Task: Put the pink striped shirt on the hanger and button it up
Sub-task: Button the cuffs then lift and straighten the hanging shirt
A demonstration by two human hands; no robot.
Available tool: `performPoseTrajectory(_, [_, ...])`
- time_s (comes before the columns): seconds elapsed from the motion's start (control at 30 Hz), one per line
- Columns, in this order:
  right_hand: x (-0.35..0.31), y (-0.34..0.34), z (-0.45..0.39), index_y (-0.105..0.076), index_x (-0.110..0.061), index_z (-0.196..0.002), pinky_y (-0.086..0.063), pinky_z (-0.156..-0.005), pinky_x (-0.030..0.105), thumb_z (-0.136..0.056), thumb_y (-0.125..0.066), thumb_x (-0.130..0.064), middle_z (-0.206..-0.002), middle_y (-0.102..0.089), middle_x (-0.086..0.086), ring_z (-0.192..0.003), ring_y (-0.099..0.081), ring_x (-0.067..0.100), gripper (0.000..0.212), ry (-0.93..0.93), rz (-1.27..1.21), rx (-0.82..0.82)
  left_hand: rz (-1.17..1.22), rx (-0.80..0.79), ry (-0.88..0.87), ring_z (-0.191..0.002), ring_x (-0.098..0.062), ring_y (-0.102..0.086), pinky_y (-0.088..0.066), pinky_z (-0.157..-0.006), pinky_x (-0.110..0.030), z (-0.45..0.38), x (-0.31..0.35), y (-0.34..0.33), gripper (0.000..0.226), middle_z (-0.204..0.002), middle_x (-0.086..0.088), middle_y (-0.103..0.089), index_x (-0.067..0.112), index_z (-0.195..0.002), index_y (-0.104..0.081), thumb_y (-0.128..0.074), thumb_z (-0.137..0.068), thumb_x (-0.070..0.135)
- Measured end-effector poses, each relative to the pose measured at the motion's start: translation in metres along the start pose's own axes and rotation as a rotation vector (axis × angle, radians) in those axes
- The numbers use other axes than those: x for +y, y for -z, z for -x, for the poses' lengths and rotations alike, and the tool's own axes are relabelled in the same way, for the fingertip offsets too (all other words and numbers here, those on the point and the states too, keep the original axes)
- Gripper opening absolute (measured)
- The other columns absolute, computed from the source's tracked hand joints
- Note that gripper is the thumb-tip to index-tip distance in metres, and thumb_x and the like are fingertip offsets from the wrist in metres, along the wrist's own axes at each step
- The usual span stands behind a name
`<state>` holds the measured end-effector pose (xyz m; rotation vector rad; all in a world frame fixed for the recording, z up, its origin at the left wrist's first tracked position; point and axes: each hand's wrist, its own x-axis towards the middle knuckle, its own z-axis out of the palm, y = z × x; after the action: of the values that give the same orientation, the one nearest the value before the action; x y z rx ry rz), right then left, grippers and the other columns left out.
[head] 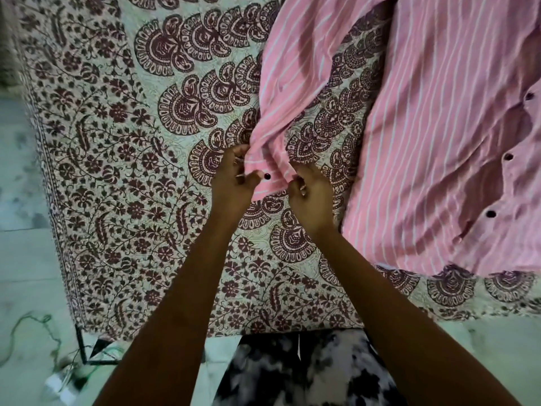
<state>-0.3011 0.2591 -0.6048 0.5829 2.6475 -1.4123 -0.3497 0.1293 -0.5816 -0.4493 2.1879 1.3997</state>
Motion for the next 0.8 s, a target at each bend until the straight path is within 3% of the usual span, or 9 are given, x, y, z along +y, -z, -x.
performPoseTrajectory(0.13, [-0.008,0.0,-0.006,-0.064,-0.004,-0.108,-0.038,-0.059,0.005,-0.084,-0.05,-0.006,-0.095,-0.058,0.01,-0.073,-0.051,0.009,0.027,-0.161,-0.26,-0.015,0.208,-0.112,0.066,-0.082,-0.001,-0.066,-0.057,-0.07,-0.026,0.008,0.006,-0.002,0.06,-0.101,0.003,-0.067,0.023,-0.123,-0.04,-0.062,-0.078,-0.009])
performPoseTrajectory(0.27, [-0.017,0.006,-0.009,-0.064,-0.006,-0.103,-0.043,-0.064,0.008,-0.086,-0.055,-0.004,-0.096,-0.056,0.004,-0.079,-0.052,-0.005,0.02,-0.086,-0.352,0.012,0.275,-0.06,0.051,-0.085,-0.014,-0.069,-0.057,-0.072,-0.035,0.01,0.015,-0.005,0.057,-0.1,-0.004,-0.07,0.021,-0.124,-0.043,-0.061,-0.078,-0.008])
performPoseTrajectory(0.4, [-0.021,0.016,-0.015,-0.064,-0.005,-0.094,-0.042,-0.061,0.02,-0.088,-0.052,-0.008,-0.075,-0.059,-0.01,-0.068,-0.052,0.0,0.013,-0.018,-0.371,0.07,0.287,0.106,-0.139,-0.082,-0.02,-0.068,-0.056,-0.073,-0.042,0.01,0.026,-0.006,0.05,-0.095,-0.006,-0.069,0.025,-0.114,-0.037,-0.057,-0.08,-0.006])
performPoseTrajectory(0.5, [-0.02,0.021,-0.016,-0.063,-0.005,-0.092,-0.035,-0.059,0.013,-0.086,-0.055,-0.009,-0.064,-0.049,-0.019,-0.061,-0.048,-0.006,0.011,0.025,-0.298,0.066,0.152,0.21,-0.317,-0.077,-0.016,-0.067,-0.053,-0.061,-0.024,0.011,0.035,-0.007,0.043,-0.098,-0.01,-0.066,0.024,-0.111,-0.04,-0.058,-0.081,-0.001])
performPoseTrajectory(0.6, [-0.023,0.021,-0.017,-0.063,-0.01,-0.086,-0.034,-0.052,0.022,-0.083,-0.057,-0.01,-0.056,-0.047,-0.012,-0.053,-0.041,0.001,0.007,-0.049,-0.402,0.068,-0.154,0.179,-0.476,-0.075,-0.009,-0.061,-0.043,-0.064,-0.016,0.005,0.034,-0.009,0.021,-0.098,-0.004,-0.068,0.01,-0.102,-0.062,-0.059,-0.082,0.006])
performPoseTrajectory(0.7, [-0.026,0.023,-0.018,-0.064,0.0,-0.087,-0.039,-0.048,0.017,-0.087,-0.056,-0.003,-0.059,-0.055,0.009,-0.048,-0.047,0.003,0.008,-0.119,-0.548,0.031,-0.24,0.125,-0.458,-0.086,-0.01,-0.06,-0.046,-0.075,-0.019,0.003,0.032,-0.011,0.027,-0.102,-0.003,-0.067,0.009,-0.105,-0.066,-0.065,-0.079,0.009])
performPoseTrajectory(0.8, [-0.027,0.027,-0.015,-0.065,0.0,-0.088,-0.041,-0.052,0.017,-0.089,-0.056,-0.002,-0.065,-0.06,0.011,-0.053,-0.051,0.006,0.009,-0.11,-0.564,0.017,-0.289,0.115,-0.422,-0.088,-0.011,-0.063,-0.049,-0.08,-0.022,0.002,0.033,-0.012,0.031,-0.105,-0.003,-0.069,0.01,-0.106,-0.068,-0.067,-0.076,0.005])
